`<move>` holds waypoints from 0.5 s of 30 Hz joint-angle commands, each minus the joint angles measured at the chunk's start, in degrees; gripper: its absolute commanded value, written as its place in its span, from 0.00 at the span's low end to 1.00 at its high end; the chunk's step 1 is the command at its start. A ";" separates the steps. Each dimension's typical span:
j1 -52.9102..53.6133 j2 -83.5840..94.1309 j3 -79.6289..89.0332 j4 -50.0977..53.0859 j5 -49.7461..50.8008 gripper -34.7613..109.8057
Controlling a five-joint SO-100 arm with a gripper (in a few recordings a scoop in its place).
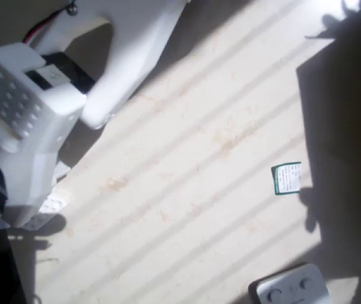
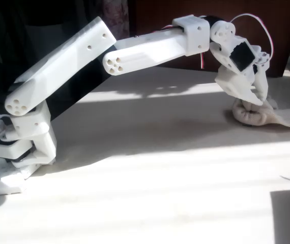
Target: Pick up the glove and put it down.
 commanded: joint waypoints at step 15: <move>-0.97 0.62 -2.46 6.59 0.44 0.48</move>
